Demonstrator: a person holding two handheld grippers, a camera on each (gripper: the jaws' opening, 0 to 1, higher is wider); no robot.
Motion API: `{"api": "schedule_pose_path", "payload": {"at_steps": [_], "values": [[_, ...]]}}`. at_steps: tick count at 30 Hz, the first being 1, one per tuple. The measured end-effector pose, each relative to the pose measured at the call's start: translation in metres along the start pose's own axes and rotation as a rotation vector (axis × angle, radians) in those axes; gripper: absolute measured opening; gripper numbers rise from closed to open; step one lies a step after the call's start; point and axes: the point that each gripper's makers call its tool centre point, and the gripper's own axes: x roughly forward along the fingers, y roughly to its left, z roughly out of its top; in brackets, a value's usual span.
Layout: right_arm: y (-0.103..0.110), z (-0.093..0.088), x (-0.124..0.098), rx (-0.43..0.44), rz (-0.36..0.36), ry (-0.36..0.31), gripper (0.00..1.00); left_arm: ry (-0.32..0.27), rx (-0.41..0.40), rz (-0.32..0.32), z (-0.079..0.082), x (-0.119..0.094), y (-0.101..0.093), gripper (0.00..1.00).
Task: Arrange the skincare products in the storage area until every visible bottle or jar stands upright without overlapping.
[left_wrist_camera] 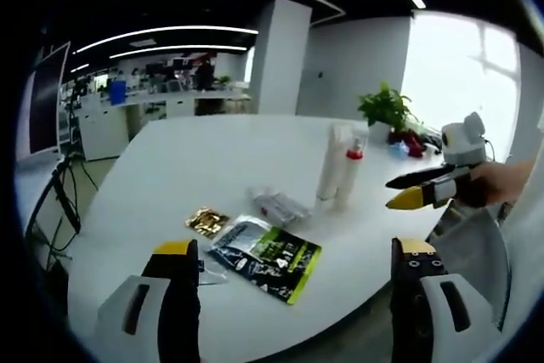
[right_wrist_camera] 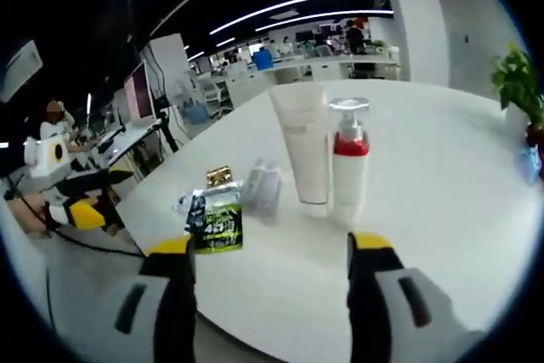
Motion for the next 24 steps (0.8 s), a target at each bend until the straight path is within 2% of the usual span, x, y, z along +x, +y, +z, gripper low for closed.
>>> {"api": "schedule_pose_path", "payload": {"at_steps": [8,10,14,20,24], "values": [[0.007,0.014,0.022,-0.034,0.002,-0.018,0.64,-0.002,0.005,-0.001,0.0,0.0,0.0,0.91],[0.006,0.019,0.025,-0.072,-0.013,-0.034,0.58,-0.002,0.007,0.0,0.0,0.0,0.0,0.91],[0.01,0.027,0.035,-0.083,-0.003,-0.048,0.48,0.001,0.007,-0.001,0.0,0.0,0.0,0.91],[0.018,0.027,0.055,-0.128,0.011,-0.018,0.38,-0.001,-0.006,0.0,0.0,0.0,0.001,0.9],[0.021,0.025,0.071,-0.149,0.016,0.007,0.35,-0.005,-0.015,0.005,0.001,0.0,0.003,0.89]]}}
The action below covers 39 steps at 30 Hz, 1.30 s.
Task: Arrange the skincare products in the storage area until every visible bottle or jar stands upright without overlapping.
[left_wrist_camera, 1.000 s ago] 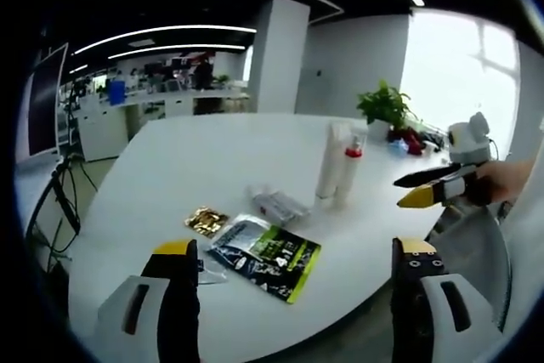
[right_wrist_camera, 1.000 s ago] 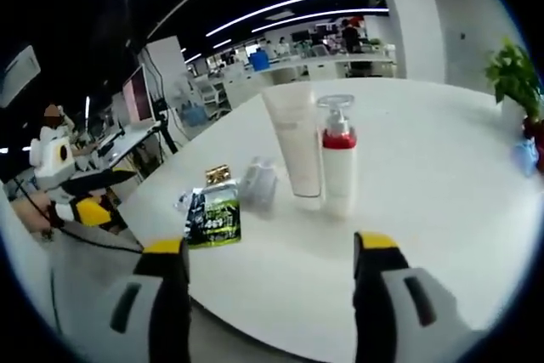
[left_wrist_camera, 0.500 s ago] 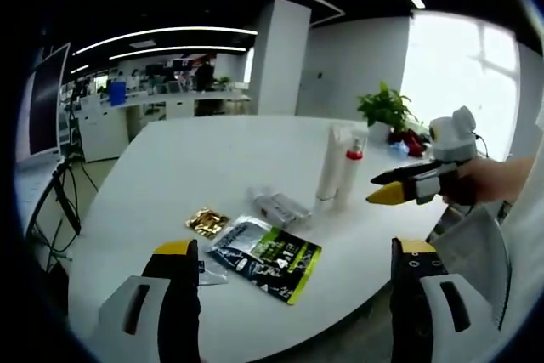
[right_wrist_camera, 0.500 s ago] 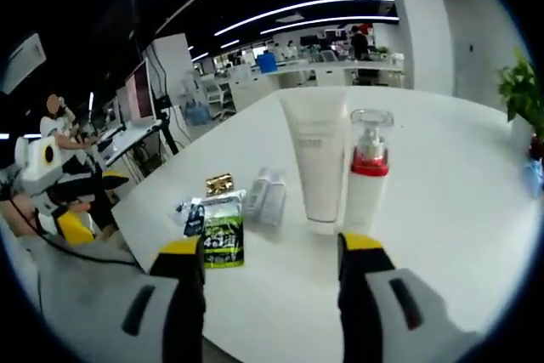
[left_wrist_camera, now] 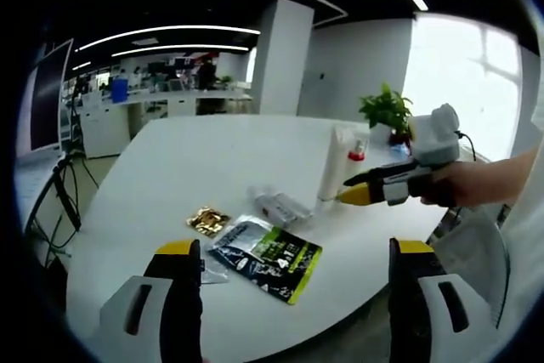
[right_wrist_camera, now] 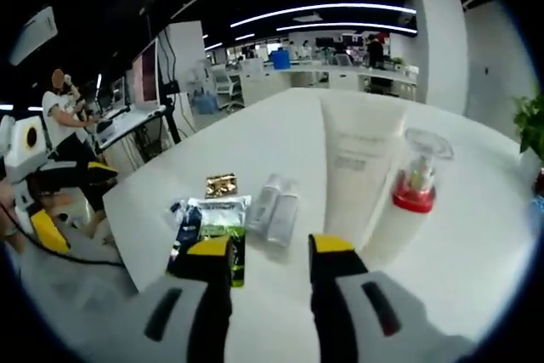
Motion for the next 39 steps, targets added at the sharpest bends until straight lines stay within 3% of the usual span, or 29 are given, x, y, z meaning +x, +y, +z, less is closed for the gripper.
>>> {"api": "schedule_pose_path", "payload": {"at_steps": [12,18,29,39], "values": [[0.006,0.008,0.054,-0.103,-0.03,0.033,0.26,0.002,-0.011,0.011,-0.001,0.0,0.003,0.87],[-0.016,0.011,0.074,-0.171,-0.189,0.058,0.22,-0.005,-0.028,0.018,0.0,-0.001,0.006,0.87],[-0.023,-0.001,0.106,-0.15,-0.243,0.119,0.21,-0.012,-0.054,0.022,0.0,-0.002,0.008,0.86],[-0.03,-0.013,0.114,-0.12,-0.269,0.168,0.2,-0.014,-0.071,0.023,0.0,-0.002,0.009,0.86]]}}
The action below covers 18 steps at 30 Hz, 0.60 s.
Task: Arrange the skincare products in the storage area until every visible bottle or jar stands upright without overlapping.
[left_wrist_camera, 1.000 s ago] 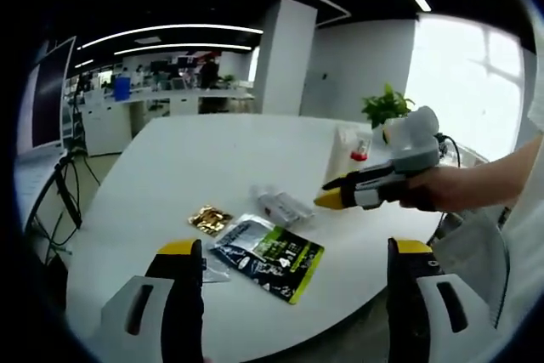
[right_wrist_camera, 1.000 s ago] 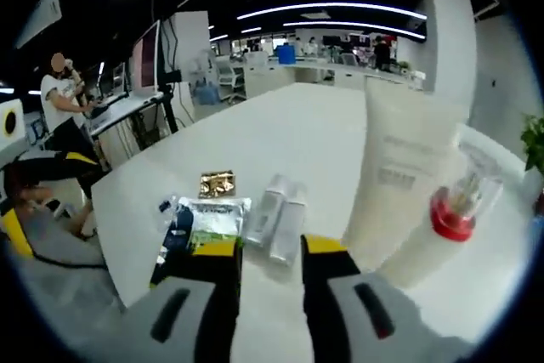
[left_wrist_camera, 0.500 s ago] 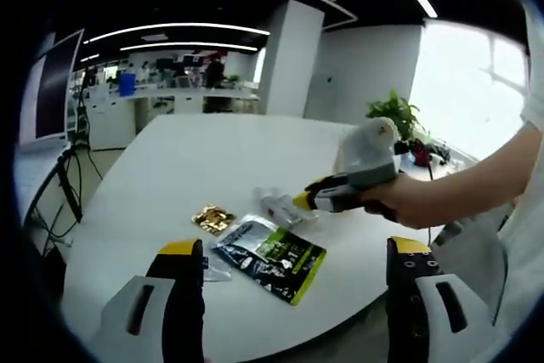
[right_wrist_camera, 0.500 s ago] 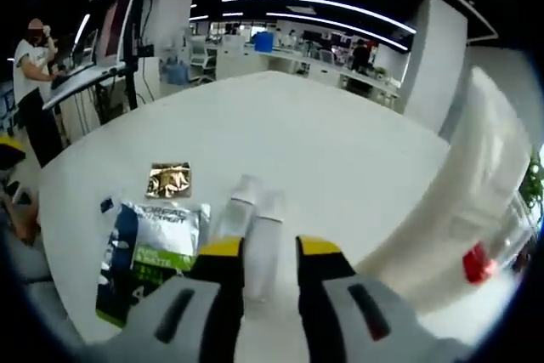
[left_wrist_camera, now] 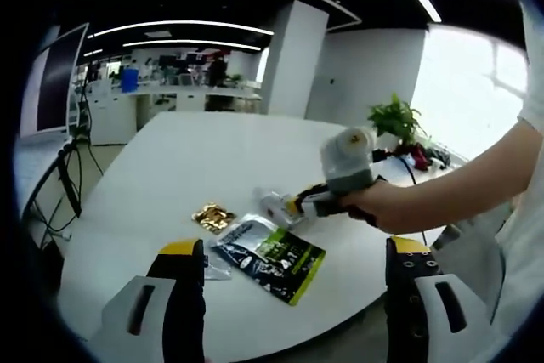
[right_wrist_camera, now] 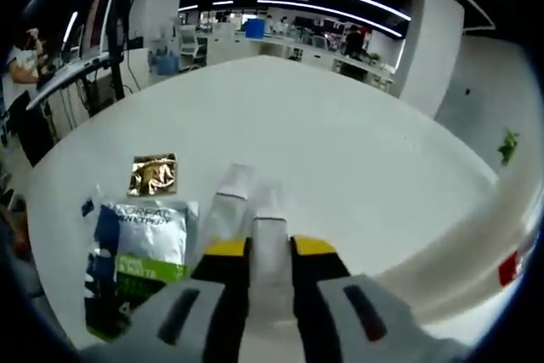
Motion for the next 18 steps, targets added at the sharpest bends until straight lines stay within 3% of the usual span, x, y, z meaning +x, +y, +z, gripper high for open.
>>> {"api": "schedule_pose_path", "payload": {"at_steps": [7,18], "values": [[0.005,-0.009,0.005,0.016,0.008,0.037,0.21,0.007,-0.006,-0.004,-0.001,0.001,0.001,0.85],[0.012,-0.011,0.003,0.04,0.02,0.023,0.2,0.006,-0.01,0.001,-0.001,0.001,0.002,0.85]]}}
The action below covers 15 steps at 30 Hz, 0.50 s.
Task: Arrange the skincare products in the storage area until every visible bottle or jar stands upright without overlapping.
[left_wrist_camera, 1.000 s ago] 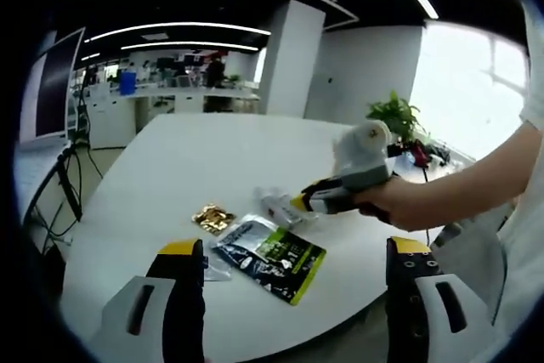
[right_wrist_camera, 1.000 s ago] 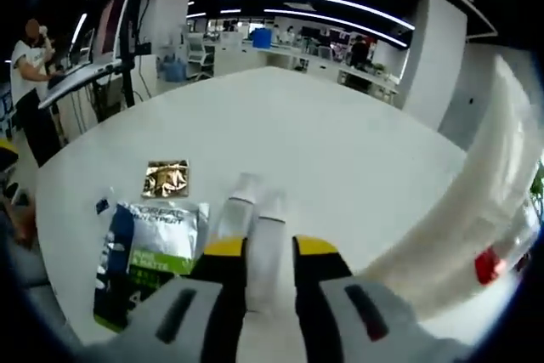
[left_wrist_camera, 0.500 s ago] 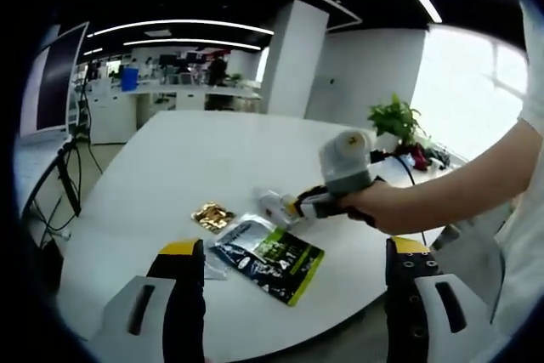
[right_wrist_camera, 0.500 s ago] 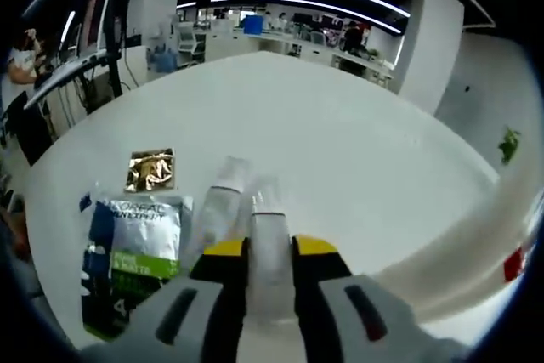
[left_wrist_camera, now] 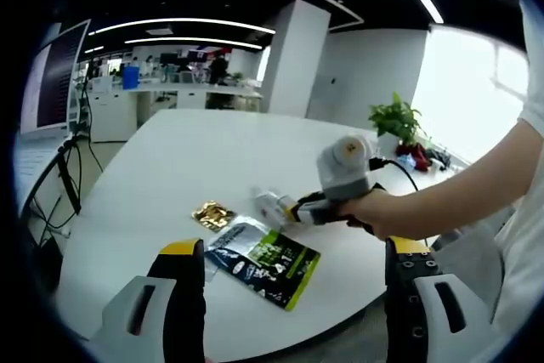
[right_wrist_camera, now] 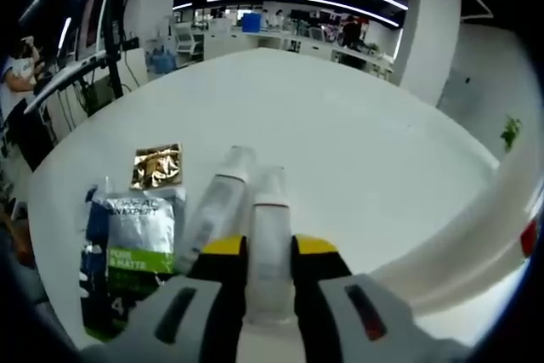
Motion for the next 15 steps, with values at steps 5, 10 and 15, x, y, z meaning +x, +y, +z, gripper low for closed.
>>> {"api": "schedule_pose_path", "payload": {"at_steps": [5,10,15], "values": [[0.0011,-0.0005,-0.0013,-0.005,0.017,-0.011,0.2,-0.001,-0.001,0.001,0.0,0.0,0.0002,0.85],[0.003,-0.0007,-0.0017,-0.034,0.038,-0.014,0.2,-0.001,-0.002,-0.002,-0.0001,-0.0002,-0.0004,0.85],[0.0022,-0.0017,-0.0024,0.001,0.076,-0.026,0.2,-0.003,-0.001,-0.001,0.0,-0.0008,-0.0005,0.85]]}}
